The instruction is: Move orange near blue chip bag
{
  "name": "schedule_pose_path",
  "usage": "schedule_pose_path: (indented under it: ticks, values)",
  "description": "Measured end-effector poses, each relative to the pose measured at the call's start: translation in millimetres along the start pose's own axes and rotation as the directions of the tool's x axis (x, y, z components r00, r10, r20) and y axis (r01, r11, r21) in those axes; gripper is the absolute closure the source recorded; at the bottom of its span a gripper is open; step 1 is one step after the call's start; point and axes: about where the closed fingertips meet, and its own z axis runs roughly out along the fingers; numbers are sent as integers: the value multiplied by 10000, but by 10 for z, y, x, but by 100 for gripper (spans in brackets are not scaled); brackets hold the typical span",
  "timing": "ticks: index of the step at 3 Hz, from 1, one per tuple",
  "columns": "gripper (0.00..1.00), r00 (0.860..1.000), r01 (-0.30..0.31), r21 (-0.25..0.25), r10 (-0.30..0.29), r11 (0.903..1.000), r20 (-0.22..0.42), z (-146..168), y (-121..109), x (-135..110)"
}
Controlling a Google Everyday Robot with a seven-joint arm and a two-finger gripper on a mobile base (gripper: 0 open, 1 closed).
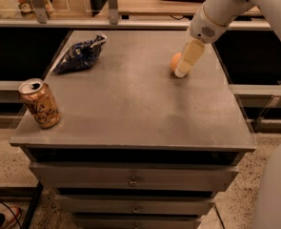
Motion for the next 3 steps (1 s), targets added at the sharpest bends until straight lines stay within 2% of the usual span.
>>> schedule_pose_path:
  ticks: [2,3]
  values:
    - [0,9978,-179,-342,200,9993,629,360,-155,65]
    - [0,9983,-136,-176,146,9998,560,485,-202,169]
